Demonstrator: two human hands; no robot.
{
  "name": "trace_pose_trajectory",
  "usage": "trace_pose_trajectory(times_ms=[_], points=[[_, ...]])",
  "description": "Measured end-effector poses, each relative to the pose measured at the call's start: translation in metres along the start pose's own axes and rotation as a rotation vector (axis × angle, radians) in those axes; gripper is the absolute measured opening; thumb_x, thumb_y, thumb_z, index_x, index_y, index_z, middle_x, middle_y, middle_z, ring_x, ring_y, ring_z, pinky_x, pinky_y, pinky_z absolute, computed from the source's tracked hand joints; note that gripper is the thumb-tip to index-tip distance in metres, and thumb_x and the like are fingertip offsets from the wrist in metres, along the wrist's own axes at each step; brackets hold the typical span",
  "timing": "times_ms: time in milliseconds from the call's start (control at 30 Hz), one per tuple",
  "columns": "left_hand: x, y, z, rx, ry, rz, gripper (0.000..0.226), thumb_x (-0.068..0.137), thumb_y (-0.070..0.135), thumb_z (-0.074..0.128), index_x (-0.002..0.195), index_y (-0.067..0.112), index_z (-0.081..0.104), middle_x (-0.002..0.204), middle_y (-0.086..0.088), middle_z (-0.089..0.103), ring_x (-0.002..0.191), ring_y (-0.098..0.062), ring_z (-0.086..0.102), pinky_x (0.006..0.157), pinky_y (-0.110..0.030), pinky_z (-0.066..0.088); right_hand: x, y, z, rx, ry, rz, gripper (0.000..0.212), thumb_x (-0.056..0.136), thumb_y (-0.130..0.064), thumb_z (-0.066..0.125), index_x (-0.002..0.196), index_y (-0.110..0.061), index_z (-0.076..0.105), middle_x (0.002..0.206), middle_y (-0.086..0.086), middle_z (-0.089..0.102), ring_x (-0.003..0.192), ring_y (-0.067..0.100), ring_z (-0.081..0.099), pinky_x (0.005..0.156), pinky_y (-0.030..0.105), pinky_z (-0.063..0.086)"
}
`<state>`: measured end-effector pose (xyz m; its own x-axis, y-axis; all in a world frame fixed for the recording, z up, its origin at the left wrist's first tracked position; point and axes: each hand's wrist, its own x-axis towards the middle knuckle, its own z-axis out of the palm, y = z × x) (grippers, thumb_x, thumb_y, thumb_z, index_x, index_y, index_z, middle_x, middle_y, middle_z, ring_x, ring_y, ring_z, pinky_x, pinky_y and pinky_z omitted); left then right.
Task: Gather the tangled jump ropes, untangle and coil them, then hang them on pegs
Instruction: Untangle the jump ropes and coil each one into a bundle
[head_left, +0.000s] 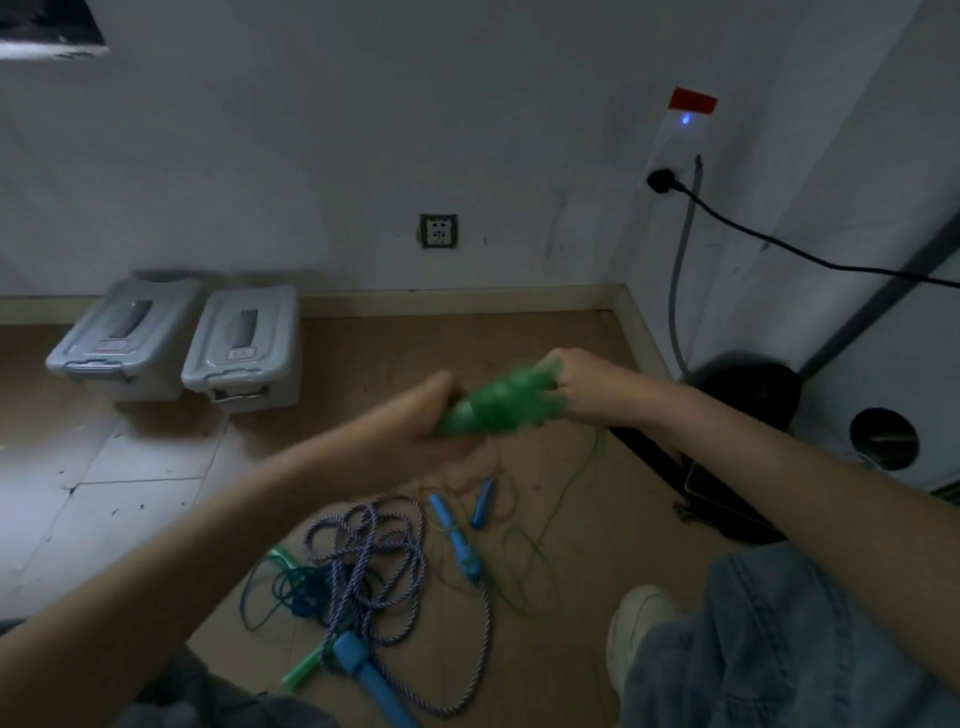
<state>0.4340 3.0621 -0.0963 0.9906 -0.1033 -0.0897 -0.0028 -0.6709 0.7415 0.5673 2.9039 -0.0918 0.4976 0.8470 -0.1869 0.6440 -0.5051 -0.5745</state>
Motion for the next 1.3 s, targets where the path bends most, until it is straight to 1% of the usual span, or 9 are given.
trace_pose_trajectory(times_ms=[133,267,400,500,667,900,1000,1167,1300], points=[[0.007,-0.018,-0.026,-0.304,0.385,-0.299,0.007,0.089,0.01,0.054,0.087,0.011,0.047,0.072,0.002,0.058,0.05,-0.001,0.052,0.043,-0.011,0.042,-0.01,-0.016,0.019,0.023,-0.057,-0.118,0.038,0.096,-0.035,0.045,0.06,-0.024,0.051,0.05,-0.012,0.049,0.044,0.0,0.042,0.051,0.014,0.034],[0.003,-0.029,-0.002,0.373,0.075,-0.36,0.021,0.089,0.018,0.055,0.106,0.01,0.045,0.093,-0.002,0.061,0.073,-0.011,0.056,0.063,-0.018,0.049,-0.01,-0.042,0.019,-0.007,-0.067,-0.343,0.031,0.093,-0.023,0.054,0.062,-0.028,0.048,0.053,-0.013,0.045,0.043,0.001,0.044,0.045,0.011,0.033],[-0.001,-0.003,0.02,0.316,-0.168,-0.052,0.017,0.091,0.021,0.053,0.102,0.017,0.041,0.094,0.003,0.058,0.07,-0.003,0.051,0.061,-0.009,0.041,0.006,-0.03,-0.002,-0.087,0.122,-0.302,0.034,0.091,-0.032,0.057,0.068,-0.007,0.062,0.055,-0.011,0.046,0.048,0.0,0.042,0.05,0.015,0.03],[-0.007,0.01,0.011,0.062,-0.261,0.011,0.015,0.091,0.014,0.053,0.102,0.01,0.045,0.08,0.009,0.053,0.061,0.001,0.051,0.055,-0.011,0.041,0.008,-0.008,-0.004,-0.02,0.043,-0.164,0.039,0.079,-0.046,0.064,0.068,-0.009,0.064,0.057,-0.007,0.052,0.05,0.005,0.044,0.051,0.016,0.034],[-0.011,0.006,-0.019,-0.607,0.022,-0.055,0.021,0.081,0.008,0.054,0.102,0.005,0.054,0.069,0.008,0.064,0.06,-0.002,0.058,0.055,-0.013,0.047,-0.002,0.003,-0.002,0.478,-0.068,0.003,0.043,0.084,-0.049,0.056,0.049,-0.024,0.059,0.04,-0.013,0.042,0.034,0.002,0.031,0.036,0.014,0.027],[0.009,-0.025,-0.01,-0.433,0.291,-0.365,0.004,0.09,0.005,0.05,0.087,0.003,0.053,0.068,-0.004,0.065,0.042,0.0,0.056,0.042,-0.012,0.045,-0.01,-0.033,0.009,-0.035,-0.181,-0.215,0.03,0.092,-0.031,0.054,0.063,-0.028,0.055,0.055,-0.011,0.048,0.047,0.001,0.042,0.049,0.017,0.033],[0.013,-0.03,0.01,-0.251,0.167,-0.356,0.007,0.09,0.005,0.051,0.084,0.004,0.053,0.051,0.002,0.061,0.04,-0.009,0.052,0.041,-0.02,0.044,-0.006,-0.046,0.014,-0.129,-0.148,-0.284,0.029,0.093,-0.029,0.053,0.064,-0.028,0.054,0.058,-0.01,0.052,0.05,0.006,0.046,0.052,0.026,0.039],[0.002,-0.02,0.02,0.272,-0.322,-0.121,0.008,0.09,0.017,0.054,0.097,0.017,0.049,0.08,0.008,0.055,0.061,0.0,0.052,0.055,-0.012,0.044,-0.001,-0.034,0.001,-0.282,-0.081,-0.23,0.024,0.084,-0.039,0.063,0.07,-0.02,0.062,0.06,-0.012,0.051,0.052,0.001,0.046,0.053,0.018,0.035],[-0.009,0.006,0.008,0.059,-0.465,0.033,0.008,0.09,0.014,0.055,0.09,0.021,0.053,0.074,0.01,0.057,0.058,0.005,0.055,0.055,-0.011,0.043,0.0,-0.021,0.0,-0.069,-0.079,-0.185,0.034,0.074,-0.048,0.069,0.057,-0.022,0.057,0.052,-0.011,0.049,0.046,0.0,0.042,0.046,0.012,0.035]])
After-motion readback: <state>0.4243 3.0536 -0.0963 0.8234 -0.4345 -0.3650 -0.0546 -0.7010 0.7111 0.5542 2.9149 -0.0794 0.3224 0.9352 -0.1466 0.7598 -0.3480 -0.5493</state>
